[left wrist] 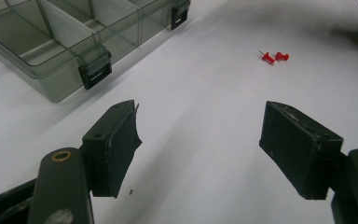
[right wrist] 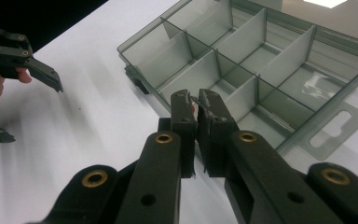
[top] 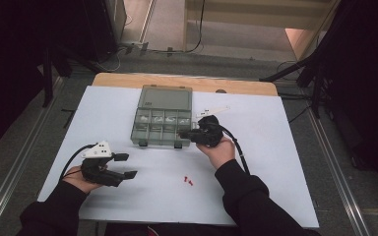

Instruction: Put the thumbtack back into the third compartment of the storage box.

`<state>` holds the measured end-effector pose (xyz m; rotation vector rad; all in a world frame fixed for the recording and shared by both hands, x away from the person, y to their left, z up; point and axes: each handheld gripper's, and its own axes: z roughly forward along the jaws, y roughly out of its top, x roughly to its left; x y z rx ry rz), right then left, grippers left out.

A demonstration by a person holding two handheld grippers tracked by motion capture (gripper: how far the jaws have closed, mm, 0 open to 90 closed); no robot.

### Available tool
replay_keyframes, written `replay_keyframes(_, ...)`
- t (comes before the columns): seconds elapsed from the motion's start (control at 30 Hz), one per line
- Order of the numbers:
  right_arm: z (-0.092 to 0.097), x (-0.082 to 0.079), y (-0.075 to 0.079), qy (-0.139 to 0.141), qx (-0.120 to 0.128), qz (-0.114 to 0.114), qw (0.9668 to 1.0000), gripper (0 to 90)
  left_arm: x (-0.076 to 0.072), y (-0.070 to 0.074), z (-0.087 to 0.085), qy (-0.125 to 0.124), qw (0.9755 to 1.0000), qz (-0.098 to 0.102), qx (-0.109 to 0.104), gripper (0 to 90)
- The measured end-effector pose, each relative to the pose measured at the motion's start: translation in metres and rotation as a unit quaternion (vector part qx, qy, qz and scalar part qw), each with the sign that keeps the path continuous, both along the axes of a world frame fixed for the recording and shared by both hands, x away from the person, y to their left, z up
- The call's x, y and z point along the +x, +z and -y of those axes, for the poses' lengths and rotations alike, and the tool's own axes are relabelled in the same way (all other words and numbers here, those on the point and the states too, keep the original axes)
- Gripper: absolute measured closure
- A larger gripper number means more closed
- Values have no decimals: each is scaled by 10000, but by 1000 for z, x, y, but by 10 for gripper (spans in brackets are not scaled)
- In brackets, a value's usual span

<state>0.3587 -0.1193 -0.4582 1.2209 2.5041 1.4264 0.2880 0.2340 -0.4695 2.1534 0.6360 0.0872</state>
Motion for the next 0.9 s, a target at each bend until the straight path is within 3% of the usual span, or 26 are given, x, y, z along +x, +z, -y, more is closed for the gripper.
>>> replay_keyframes(0.9,-20,31,-1,-175,6,-116,9998,871,1,0,-1,30,10000,-28,-3,268)
